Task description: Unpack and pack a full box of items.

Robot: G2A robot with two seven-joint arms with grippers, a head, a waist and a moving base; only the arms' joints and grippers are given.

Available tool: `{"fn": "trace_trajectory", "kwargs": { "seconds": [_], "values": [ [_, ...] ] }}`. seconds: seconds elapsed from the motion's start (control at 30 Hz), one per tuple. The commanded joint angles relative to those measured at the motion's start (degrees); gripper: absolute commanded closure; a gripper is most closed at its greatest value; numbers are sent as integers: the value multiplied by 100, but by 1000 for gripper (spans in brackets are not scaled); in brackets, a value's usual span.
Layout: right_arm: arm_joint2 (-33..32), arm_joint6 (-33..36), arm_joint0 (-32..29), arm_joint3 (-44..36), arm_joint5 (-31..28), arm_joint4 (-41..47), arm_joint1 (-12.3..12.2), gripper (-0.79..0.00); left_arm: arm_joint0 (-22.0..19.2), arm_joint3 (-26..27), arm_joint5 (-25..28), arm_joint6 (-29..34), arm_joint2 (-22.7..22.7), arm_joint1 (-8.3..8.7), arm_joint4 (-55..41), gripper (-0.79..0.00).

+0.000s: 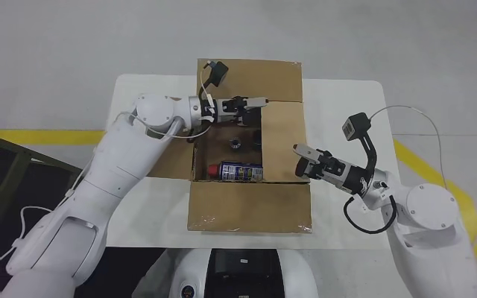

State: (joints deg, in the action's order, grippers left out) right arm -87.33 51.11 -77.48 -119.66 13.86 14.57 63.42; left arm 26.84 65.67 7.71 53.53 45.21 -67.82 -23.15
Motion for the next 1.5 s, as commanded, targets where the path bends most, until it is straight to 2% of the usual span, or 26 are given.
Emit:
{"fn": "trace_trajectory", "kwargs": {
  "seconds": [0.0,0.4,0.67,1.0,1.47],
  "values": [
    [35,-21,1,-33,26,13,-5,-785,-63,-135,96,-53,-90,-67,12,-785],
    [165,-57,-47,-157,175,-95,-55,-785,-352,-823,603,-113,-507,-456,-79,-785],
    [308,-38,-221,-255,257,-210,-90,-785,-479,-1189,915,-141,-529,-658,-323,-785],
    [305,387,-310,-227,-38,-40,-148,-785,-509,-1160,919,275,-334,-789,-965,-785],
    [356,486,-318,-117,-224,59,-207,-785,-834,-1394,1063,376,-544,-1218,-1406,-785]
  ]
}}
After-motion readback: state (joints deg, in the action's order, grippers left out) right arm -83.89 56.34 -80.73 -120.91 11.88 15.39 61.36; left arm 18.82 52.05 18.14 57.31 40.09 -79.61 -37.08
